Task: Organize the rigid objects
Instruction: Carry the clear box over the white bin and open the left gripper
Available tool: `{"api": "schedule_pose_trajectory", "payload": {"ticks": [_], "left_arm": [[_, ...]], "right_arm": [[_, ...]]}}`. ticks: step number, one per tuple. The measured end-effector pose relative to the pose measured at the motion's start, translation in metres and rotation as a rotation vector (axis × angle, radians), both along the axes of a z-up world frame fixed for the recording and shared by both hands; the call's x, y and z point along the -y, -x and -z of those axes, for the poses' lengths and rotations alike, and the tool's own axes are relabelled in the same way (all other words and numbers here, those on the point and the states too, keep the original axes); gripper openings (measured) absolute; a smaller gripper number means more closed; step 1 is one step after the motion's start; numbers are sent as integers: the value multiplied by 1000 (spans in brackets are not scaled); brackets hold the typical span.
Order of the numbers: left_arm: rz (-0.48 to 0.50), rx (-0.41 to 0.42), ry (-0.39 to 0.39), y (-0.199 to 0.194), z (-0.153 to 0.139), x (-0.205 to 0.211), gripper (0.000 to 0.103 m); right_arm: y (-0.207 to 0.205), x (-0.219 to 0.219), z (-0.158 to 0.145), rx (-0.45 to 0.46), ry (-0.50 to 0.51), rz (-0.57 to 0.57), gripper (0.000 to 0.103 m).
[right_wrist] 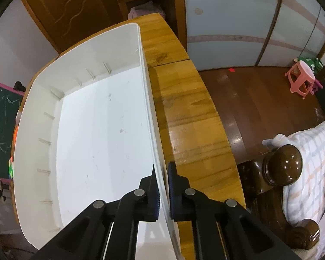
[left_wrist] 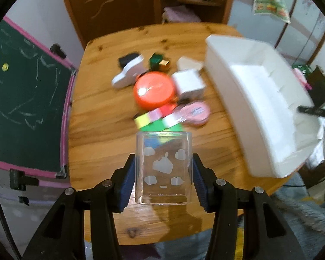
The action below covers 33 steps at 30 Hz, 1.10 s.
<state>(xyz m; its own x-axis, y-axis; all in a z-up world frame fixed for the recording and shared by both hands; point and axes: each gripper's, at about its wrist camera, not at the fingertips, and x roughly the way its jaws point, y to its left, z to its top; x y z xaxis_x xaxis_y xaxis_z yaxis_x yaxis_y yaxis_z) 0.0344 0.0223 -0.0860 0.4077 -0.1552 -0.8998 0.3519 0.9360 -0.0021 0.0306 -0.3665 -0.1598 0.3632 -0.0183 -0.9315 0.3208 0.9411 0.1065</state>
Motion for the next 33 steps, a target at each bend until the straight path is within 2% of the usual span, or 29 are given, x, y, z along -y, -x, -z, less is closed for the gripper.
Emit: {"api": "schedule_pose_trajectory", "payload": {"ticks": [9,14,20,24,33], "left_arm": [[127,67,190,1,-67,66,53],[193,87,267,-5,-87,110,53],[226,34,303,-22,-75,155,53],[216,-8,275,-37,-57,178,53],[229,-43,190,-40,-21,218,53]], "right_arm": [[11,0,10,-3,-25,-8,4],[14,3,9,11,-57,-12,4],[17,5,9,17,-85,-7,5],[17,10,10,20,-126,11,7],[19,20,14,37,-224,19,10]]}}
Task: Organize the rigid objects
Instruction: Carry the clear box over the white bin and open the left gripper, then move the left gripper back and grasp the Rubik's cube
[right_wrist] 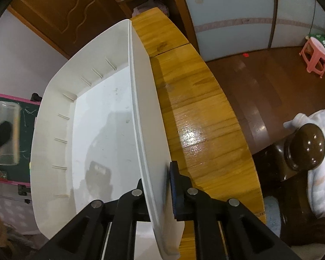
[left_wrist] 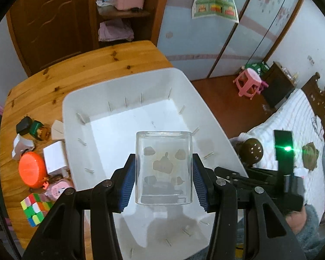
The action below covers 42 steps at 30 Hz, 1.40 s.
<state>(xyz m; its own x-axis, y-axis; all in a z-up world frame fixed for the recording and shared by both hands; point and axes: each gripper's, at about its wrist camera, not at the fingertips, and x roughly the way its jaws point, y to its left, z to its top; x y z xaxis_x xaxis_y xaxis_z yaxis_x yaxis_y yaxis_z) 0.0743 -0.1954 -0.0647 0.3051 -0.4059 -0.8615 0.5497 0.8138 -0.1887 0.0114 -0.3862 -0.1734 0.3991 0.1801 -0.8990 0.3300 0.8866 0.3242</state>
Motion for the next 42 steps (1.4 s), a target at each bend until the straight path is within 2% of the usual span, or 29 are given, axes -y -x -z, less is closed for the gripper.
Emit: {"api": "schedule_pose_trajectory", "payload": {"ticks": [10,23,28,30,31,33,34,42], "left_arm": [[-17,-87,-72,-17,42,19,53],[-52,-258,-177,-34,102,32,53],[-69,-286,-250,-33,112,31,53],[-68,-265,-260,-30,111,30,54],[-67,-255,-261,-29,109,30,56],[-68,-233,-252,-26,104,27,78],[-71,-227,-244,-25,102,25,83],[-125,-198,-211,-23,82,-2,85]], "right_arm": [[1,-2,-1,3,20,-21,10],[0,-2,-2,0,28,-16,10],[1,-2,-2,0,33,-15,10],[0,-2,-2,0,37,-18,10],[1,-3,-2,0,41,-20,10],[1,-4,-2,-2,48,-23,11],[1,-4,-2,-6,52,-23,11],[-1,-6,-1,-17,74,-21,10]]}}
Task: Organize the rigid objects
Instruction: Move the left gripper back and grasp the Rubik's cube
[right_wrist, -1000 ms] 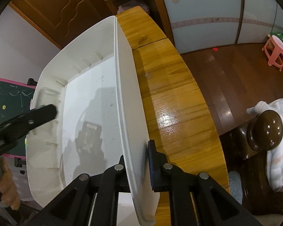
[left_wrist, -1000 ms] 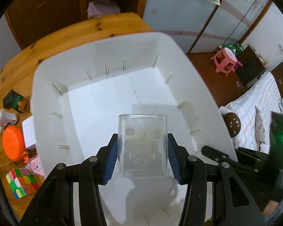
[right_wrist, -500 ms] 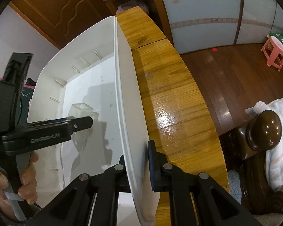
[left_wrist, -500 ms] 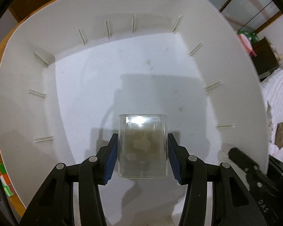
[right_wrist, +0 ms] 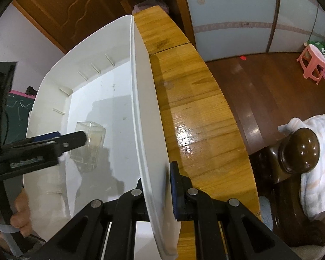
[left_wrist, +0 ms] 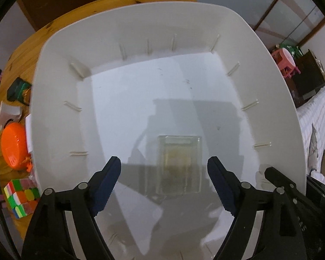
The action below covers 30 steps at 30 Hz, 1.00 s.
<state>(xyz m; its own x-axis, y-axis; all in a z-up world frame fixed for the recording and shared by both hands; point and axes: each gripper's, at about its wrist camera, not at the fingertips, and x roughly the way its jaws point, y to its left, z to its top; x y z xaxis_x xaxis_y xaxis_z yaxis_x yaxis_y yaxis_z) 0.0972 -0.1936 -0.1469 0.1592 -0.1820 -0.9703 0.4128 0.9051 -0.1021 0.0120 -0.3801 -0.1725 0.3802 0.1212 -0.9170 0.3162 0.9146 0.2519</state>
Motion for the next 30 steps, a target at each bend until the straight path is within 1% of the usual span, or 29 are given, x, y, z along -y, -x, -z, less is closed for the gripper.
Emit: {"api": "schedule_pose_trajectory", "payload": {"ticks": [3,6,9,10,15,18,21,22,27,30], "left_arm": [[11,-9,44,5,-7,-8,85],[20,44,30,9,-19,-13,85],[32,61,76,14,-37,-26,85],[33,72,83,14,-40,-19,85],[19,122,114,22,-63,-36,85],[-5,140,128,20,-66,-56,85],[-49,159,134,27,-72,-85,85],[-64,163,136,28,-73,-87,85],[-154,179,139,34,-79,-136,85],[-209,200,142,37,-85,-166,85]], "right_arm": [[1,0,0,9,-1,4,9],[-1,-2,-1,-2,24,4,7],[-1,-4,-1,-11,36,21,6],[-1,-4,-1,-11,37,29,6],[-3,-5,0,-20,53,25,5],[-4,-6,-1,-35,64,38,5],[-6,-7,-1,-52,70,57,5],[-6,-7,-1,-53,71,59,5],[-3,-5,-1,-35,60,53,5],[-4,-7,-1,-38,76,57,5]]}}
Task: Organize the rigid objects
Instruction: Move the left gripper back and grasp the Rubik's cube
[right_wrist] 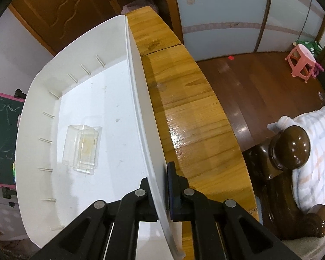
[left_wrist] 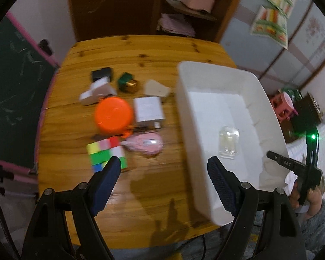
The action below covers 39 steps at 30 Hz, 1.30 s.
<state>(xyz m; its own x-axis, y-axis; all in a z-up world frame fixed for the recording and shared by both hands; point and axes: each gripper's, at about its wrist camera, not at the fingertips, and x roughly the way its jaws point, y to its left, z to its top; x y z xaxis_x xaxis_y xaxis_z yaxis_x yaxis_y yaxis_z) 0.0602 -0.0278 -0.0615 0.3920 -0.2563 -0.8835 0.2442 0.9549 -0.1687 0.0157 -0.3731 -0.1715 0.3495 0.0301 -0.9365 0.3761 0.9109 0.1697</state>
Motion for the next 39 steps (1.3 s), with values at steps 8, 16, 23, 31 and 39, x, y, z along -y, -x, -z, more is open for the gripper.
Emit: {"api": "schedule_pose_trajectory", "payload": {"ticks": [8,16,23,31,39], "left_arm": [[-100,85,24,11,-27,-52,85],[-189,141,-8,12,-32,-87,85],[-259,95,-26,1,-7,-114,85],[-209,-47,-7,-13,38,-98,87],[-169,-77,-32,-31,60,-59,100]], "right_arm": [[1,1,1,-5,-11,30,6],[-1,-1,0,-11,2,33,6],[-1,-4,0,-10,17,24,6],[-1,-3,0,-12,15,33,6],[-2,-3,0,-17,15,32,7]]}}
